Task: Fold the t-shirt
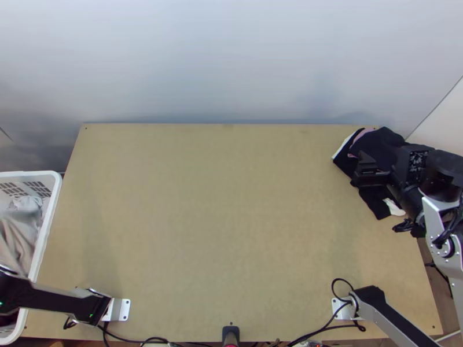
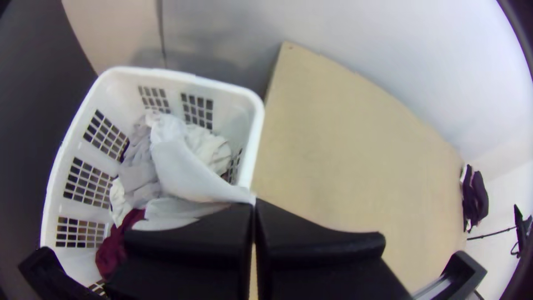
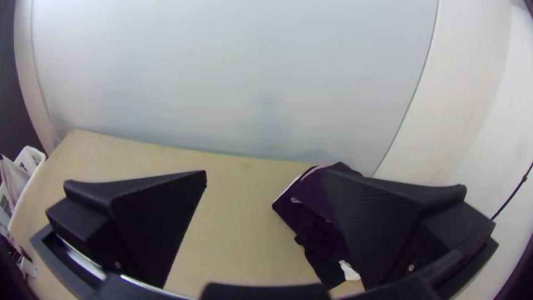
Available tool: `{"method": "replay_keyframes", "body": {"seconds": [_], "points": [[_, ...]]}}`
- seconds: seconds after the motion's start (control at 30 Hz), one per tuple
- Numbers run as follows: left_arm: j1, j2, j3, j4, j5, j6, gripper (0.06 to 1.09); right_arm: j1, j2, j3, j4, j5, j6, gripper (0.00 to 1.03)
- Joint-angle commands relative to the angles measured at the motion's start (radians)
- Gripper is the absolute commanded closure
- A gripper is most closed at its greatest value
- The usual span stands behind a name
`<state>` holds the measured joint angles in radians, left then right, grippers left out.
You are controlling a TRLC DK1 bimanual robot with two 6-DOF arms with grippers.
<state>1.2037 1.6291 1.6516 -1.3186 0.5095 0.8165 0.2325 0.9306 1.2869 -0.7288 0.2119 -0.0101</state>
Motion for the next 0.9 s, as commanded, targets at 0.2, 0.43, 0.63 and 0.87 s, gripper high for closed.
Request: {"method": "replay_keyframes", "body": {"seconds": [0.2,0.43,0.63,0.87], "points": [[-0.573,-0.523,-0.039,-0.094,0.118,-0.165,1.04,-0.051,-0.082,-0.083,-0.017,0.001,0.001,0.04],[-1.19,-0.583,-0.141,0.019,0.112,-0.527,1.04,-0.205,-0.193,-0.219,-0.034,0.001,-0.047,0.04],[-1.532,-0.459,-0.205,0.159,0.017,-0.57,1.04,-0.265,-0.302,-0.284,-0.116,0.001,-0.065,0.04],[-1.794,-0.149,-0.05,0.286,0.004,-0.567,1.04,-0.357,-0.435,-0.232,-0.281,0.006,-0.08,0.04]]}}
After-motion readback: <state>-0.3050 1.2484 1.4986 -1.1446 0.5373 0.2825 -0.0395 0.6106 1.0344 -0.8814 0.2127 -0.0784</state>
